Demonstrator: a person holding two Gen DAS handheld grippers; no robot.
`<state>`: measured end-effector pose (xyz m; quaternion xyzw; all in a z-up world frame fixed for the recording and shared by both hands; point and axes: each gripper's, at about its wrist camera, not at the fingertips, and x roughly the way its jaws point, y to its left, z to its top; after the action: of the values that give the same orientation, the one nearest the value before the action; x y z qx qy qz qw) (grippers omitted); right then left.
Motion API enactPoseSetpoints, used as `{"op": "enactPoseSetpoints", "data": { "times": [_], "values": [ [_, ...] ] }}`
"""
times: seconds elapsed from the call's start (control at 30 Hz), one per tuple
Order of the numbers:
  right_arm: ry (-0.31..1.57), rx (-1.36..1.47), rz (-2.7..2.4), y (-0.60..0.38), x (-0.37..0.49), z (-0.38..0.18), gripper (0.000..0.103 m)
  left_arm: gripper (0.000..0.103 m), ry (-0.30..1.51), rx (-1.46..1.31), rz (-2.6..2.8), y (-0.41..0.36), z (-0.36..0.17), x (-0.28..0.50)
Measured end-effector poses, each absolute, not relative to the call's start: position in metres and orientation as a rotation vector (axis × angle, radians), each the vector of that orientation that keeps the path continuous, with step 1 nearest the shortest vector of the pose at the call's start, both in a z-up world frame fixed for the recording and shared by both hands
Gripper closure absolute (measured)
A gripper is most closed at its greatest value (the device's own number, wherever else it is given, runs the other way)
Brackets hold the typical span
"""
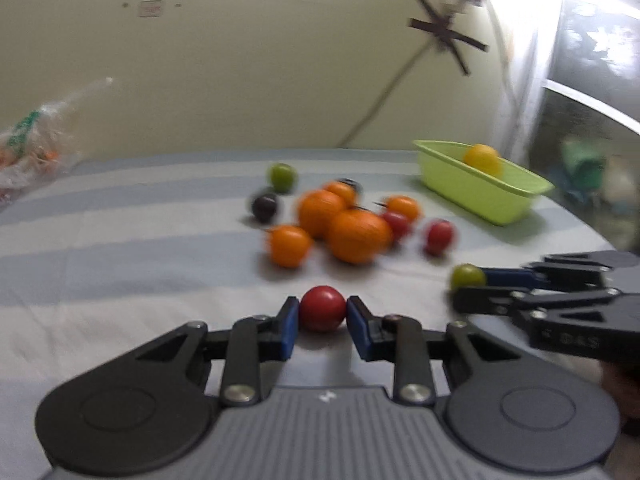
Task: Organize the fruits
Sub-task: 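Grasp a red cherry tomato with the left tool while the right tool grasps a green lime, then drop the tomato and lime into the green basket, opening both tools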
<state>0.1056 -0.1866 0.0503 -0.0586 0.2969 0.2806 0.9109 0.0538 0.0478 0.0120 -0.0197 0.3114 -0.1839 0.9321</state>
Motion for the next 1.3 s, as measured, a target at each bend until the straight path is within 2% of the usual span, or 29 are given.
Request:
{"op": "enactPoseSetpoints", "data": {
  "times": [0.37,0.5,0.77,1.03,1.13,1.2,1.3],
  "values": [
    [0.570,-0.048,0.482,-0.248,0.087,0.051,0.075,0.076,0.644,0.022,-0.573,-0.052,0.014,0.057],
    [0.531,-0.006,0.419,-0.277,0.093,0.055,0.075,0.076,0.659,-0.017,-0.604,-0.075,0.022,0.077],
    [0.338,0.040,0.277,-0.322,0.136,0.077,0.075,0.076,0.581,-0.087,-0.608,-0.127,0.058,0.144],
    [0.317,0.005,0.209,-0.321,0.173,0.072,0.073,0.075,0.612,-0.049,-0.537,-0.169,0.044,0.184],
    [0.326,0.008,0.195,-0.326,0.176,0.071,0.062,0.075,0.599,-0.027,-0.524,-0.170,0.039,0.185],
    [0.316,0.032,0.189,-0.334,0.175,0.072,0.053,0.071,0.596,-0.025,-0.524,-0.170,0.039,0.185],
    [0.321,0.078,0.184,-0.344,0.177,0.072,0.052,0.062,0.578,-0.030,-0.516,-0.168,0.044,0.180]
  ]
}}
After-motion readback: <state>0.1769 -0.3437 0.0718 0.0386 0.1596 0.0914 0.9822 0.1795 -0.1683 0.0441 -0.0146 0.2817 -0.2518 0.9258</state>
